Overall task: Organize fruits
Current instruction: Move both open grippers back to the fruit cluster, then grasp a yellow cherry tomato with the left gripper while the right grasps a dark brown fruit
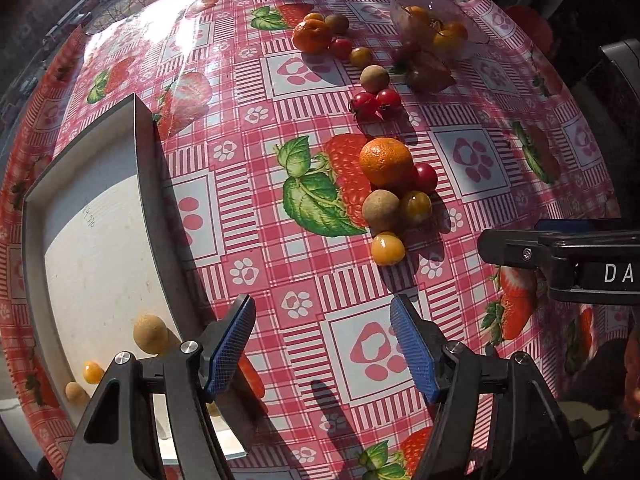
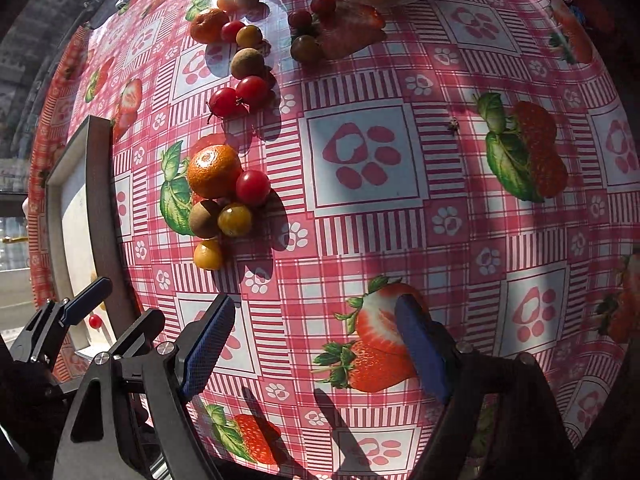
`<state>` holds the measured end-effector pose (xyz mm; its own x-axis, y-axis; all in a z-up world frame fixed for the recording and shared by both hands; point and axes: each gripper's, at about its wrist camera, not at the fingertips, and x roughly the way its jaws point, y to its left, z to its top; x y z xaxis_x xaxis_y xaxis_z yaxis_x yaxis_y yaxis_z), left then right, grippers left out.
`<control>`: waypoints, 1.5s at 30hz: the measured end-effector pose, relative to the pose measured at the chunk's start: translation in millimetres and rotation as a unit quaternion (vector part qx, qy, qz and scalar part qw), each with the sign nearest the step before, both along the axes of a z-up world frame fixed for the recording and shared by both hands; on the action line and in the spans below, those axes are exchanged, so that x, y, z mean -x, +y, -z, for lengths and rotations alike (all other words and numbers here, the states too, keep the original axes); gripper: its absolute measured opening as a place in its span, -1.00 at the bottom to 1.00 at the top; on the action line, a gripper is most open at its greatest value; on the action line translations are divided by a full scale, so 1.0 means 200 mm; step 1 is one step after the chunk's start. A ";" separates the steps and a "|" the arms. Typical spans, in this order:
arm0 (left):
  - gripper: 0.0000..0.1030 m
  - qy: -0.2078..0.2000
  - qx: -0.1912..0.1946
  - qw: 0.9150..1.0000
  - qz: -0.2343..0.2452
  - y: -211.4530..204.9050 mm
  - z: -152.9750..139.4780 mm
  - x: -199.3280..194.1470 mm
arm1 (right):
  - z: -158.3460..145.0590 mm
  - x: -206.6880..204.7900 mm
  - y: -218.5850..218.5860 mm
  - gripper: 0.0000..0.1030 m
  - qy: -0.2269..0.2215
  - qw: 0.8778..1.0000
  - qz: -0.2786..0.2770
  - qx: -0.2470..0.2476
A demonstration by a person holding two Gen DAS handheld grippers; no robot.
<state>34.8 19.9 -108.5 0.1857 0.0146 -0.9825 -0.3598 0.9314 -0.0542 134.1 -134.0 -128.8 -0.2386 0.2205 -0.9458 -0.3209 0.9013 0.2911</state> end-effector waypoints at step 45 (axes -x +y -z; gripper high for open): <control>-0.58 0.005 0.029 0.998 -0.062 -0.11 0.11 -0.19 | 0.02 -0.45 0.14 -0.56 -0.112 0.990 -0.043 -0.072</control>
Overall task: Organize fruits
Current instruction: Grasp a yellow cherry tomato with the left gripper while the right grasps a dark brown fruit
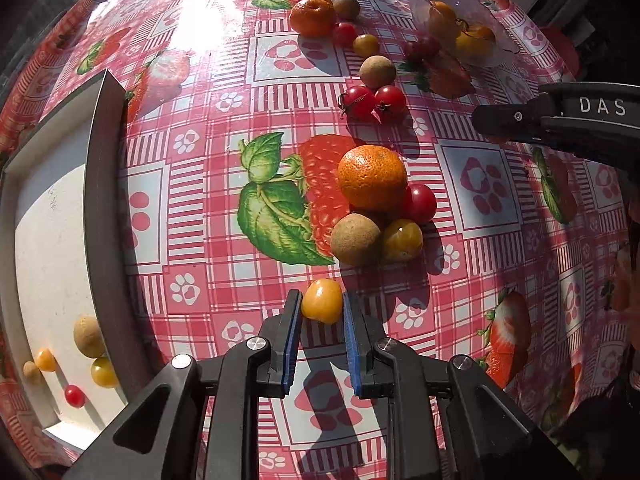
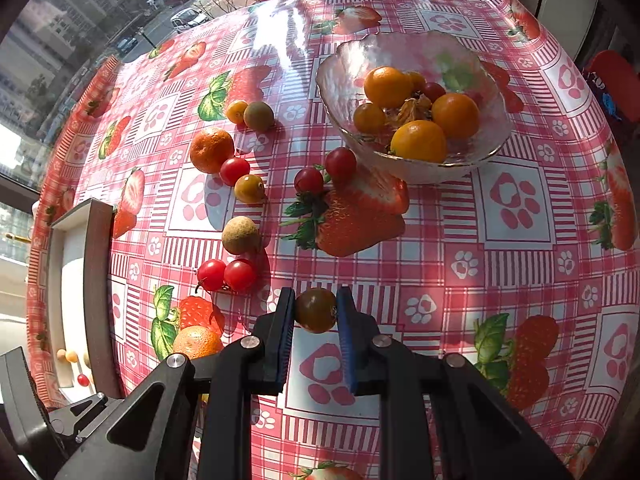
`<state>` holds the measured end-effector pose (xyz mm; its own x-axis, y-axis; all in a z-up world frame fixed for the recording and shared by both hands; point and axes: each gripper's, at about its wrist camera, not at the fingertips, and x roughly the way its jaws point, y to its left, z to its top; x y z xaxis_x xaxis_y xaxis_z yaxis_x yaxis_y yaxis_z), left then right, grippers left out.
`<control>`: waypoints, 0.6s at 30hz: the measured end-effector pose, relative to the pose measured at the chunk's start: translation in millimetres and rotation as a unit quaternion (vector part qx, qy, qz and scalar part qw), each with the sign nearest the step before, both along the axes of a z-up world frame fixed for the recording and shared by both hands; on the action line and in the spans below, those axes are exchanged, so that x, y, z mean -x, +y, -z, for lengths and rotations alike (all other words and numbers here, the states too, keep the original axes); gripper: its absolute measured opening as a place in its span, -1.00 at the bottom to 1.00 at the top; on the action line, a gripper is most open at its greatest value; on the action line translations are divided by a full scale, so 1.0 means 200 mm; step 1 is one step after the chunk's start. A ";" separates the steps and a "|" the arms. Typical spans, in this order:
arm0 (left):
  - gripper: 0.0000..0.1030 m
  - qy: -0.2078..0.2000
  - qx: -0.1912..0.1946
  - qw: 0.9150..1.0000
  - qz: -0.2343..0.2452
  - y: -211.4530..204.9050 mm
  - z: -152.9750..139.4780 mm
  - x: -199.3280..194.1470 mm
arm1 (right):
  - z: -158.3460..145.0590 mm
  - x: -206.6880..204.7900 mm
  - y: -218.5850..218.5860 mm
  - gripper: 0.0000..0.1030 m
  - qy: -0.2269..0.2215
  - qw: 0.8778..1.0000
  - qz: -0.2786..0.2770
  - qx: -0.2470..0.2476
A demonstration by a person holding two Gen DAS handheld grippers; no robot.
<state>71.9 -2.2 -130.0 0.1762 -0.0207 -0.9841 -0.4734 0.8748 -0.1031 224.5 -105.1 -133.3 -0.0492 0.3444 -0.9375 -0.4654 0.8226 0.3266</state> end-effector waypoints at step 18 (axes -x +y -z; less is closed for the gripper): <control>-0.58 -0.013 0.028 0.999 0.008 0.08 -0.04 0.15 | -0.09 0.37 -0.25 -0.56 0.059 0.998 0.033 -0.002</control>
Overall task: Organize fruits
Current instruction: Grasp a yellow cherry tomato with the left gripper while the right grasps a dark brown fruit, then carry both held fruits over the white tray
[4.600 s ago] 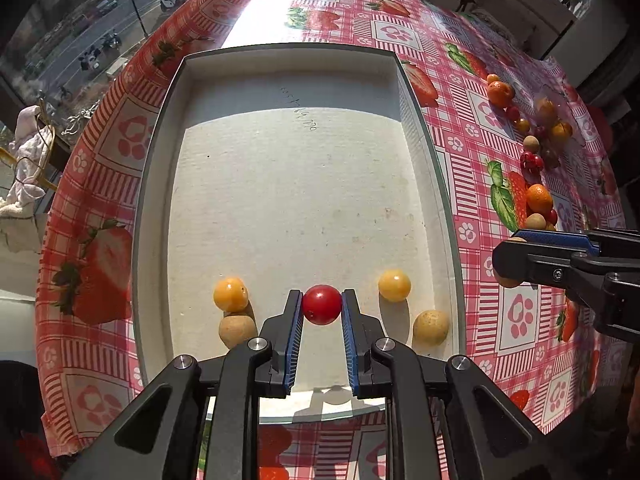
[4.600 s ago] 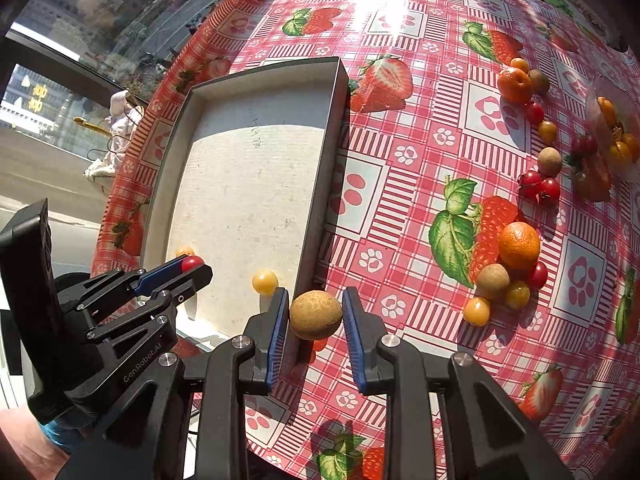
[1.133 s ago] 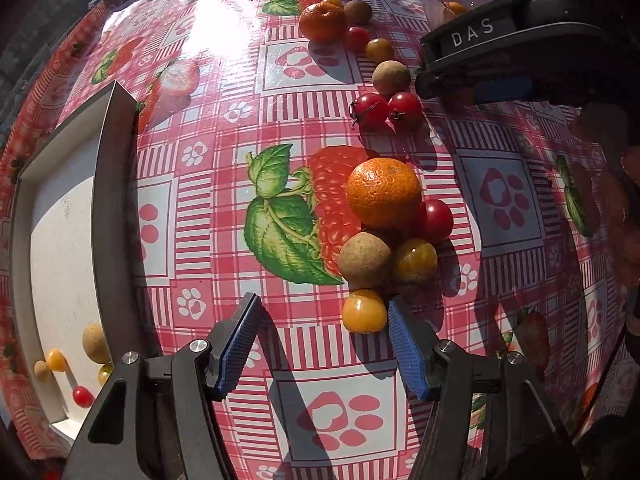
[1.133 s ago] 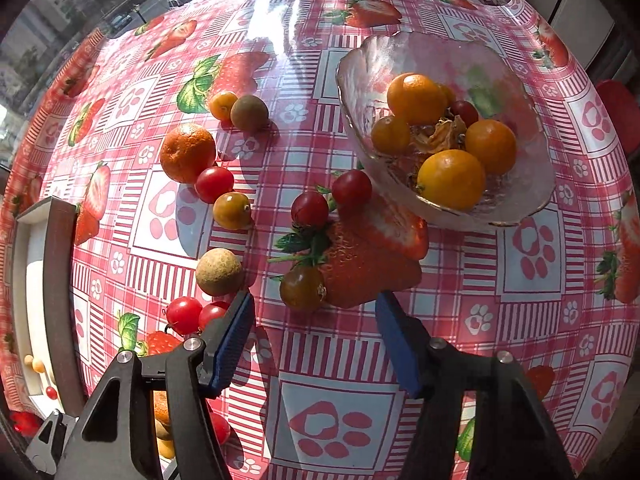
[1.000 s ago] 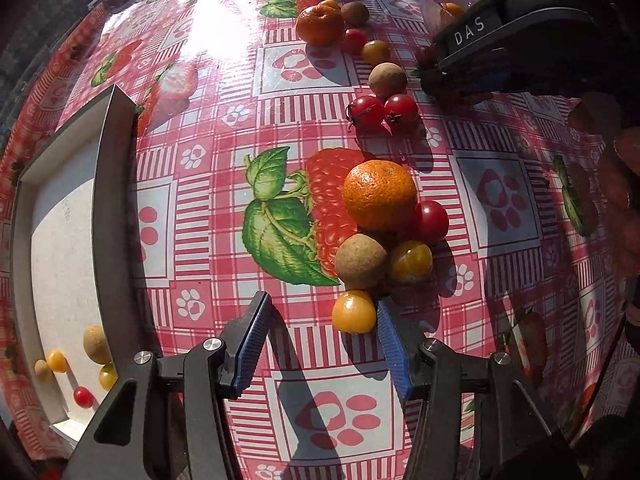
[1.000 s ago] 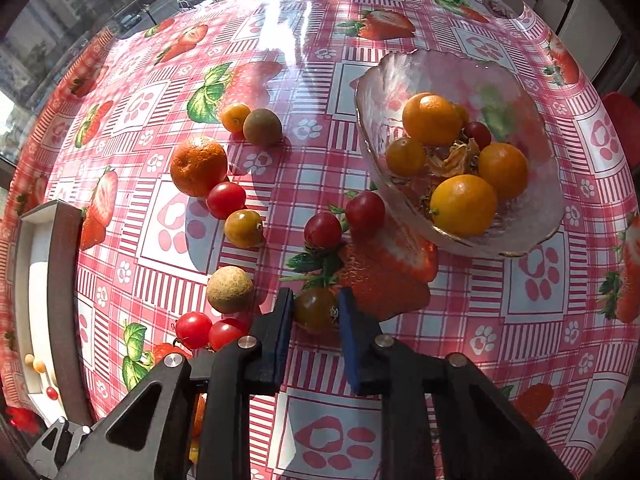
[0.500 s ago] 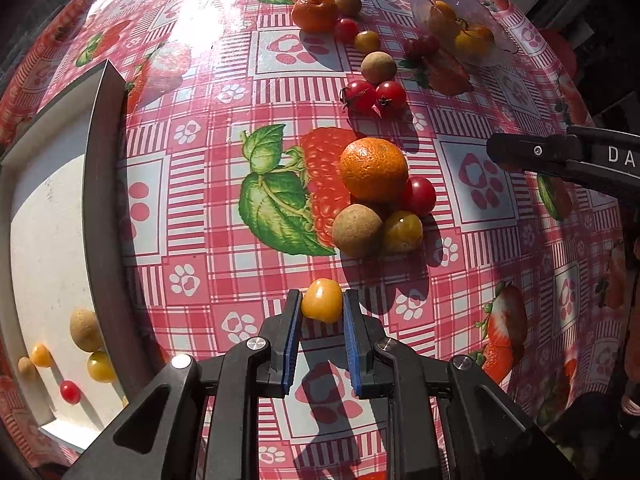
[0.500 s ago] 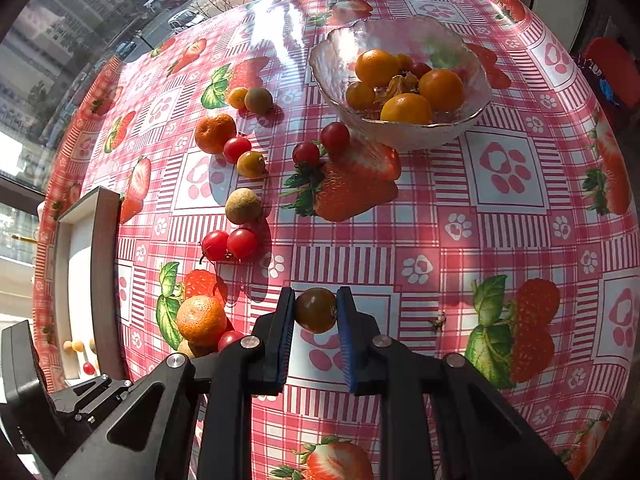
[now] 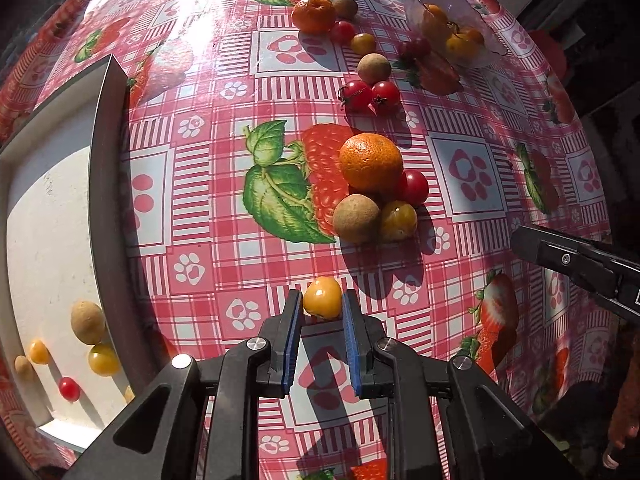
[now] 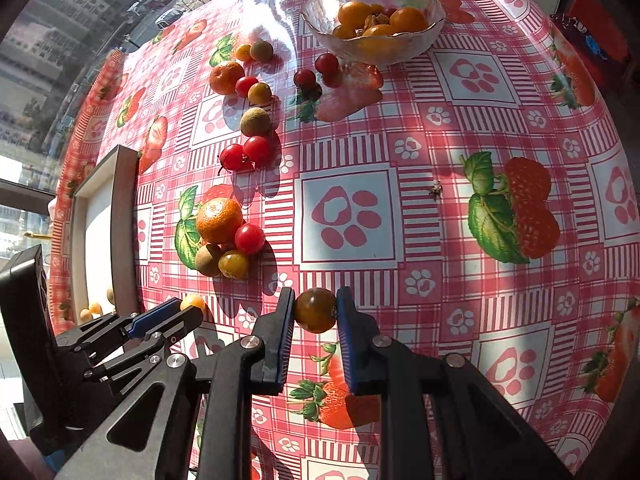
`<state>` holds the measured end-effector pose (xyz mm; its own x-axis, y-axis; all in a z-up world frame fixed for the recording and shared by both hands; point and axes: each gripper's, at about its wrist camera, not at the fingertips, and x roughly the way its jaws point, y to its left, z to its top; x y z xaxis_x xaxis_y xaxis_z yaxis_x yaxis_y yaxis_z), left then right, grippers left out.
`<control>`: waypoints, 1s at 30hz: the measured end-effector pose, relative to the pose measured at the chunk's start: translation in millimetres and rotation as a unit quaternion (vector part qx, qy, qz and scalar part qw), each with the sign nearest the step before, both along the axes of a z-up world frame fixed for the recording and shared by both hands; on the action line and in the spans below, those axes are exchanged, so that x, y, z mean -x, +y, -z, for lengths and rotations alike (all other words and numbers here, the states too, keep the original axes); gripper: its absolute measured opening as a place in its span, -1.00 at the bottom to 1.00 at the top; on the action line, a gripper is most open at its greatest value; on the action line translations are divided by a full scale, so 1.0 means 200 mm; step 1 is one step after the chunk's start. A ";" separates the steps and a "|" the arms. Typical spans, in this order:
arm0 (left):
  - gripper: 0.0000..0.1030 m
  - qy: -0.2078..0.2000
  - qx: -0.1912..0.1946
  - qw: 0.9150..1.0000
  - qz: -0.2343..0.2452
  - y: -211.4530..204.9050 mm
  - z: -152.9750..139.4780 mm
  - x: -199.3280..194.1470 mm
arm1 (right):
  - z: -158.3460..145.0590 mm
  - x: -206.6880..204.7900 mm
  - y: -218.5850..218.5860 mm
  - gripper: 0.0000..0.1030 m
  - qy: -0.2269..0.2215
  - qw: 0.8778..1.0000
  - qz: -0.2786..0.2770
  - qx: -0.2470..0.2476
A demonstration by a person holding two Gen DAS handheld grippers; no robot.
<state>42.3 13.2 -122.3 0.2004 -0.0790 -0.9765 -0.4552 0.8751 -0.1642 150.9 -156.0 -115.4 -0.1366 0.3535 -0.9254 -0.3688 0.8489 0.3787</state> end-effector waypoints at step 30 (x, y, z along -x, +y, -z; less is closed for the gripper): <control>-0.61 -0.070 -0.010 0.997 -0.030 0.21 -0.24 0.17 | -0.20 0.14 0.21 -0.56 -0.018 0.999 -0.050 -0.009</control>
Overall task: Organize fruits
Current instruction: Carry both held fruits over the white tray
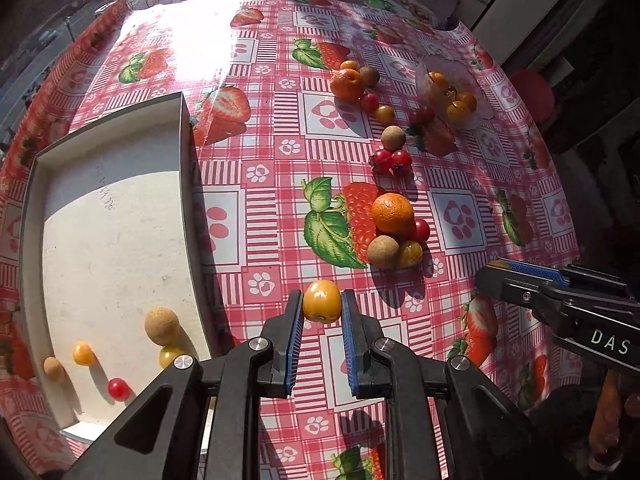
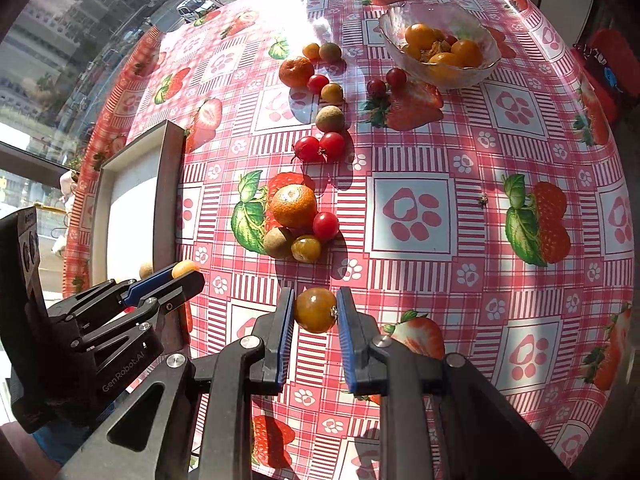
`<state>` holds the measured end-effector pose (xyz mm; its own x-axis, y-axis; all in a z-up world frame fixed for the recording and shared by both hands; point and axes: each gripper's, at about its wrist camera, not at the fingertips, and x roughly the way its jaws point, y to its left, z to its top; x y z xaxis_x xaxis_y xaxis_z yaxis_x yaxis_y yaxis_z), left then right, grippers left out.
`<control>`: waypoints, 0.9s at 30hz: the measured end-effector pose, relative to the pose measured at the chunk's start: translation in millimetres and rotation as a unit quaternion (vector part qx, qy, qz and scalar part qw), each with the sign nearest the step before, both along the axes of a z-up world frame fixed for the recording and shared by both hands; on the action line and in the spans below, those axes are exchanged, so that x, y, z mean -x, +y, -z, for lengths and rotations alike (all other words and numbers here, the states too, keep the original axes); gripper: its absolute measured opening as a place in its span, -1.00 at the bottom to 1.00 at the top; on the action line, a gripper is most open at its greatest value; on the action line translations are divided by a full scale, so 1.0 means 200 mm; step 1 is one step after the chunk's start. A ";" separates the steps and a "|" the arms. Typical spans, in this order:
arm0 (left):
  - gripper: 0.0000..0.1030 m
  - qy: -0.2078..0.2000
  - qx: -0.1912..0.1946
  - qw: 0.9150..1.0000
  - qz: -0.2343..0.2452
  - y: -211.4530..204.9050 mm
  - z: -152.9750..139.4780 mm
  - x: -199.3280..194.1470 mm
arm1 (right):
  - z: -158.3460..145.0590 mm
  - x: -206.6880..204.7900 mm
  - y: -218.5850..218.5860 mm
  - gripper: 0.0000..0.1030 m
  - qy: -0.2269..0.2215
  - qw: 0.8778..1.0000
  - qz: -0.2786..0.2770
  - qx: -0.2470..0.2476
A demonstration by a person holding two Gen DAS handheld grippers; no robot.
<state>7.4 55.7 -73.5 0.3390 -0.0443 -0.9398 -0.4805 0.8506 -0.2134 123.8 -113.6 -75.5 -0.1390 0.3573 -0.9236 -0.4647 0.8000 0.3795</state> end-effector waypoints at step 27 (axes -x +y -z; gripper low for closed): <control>-0.61 0.050 -0.055 0.989 -0.126 0.72 0.15 0.56 | -0.02 0.39 1.00 -0.56 0.012 0.988 -0.153 -0.032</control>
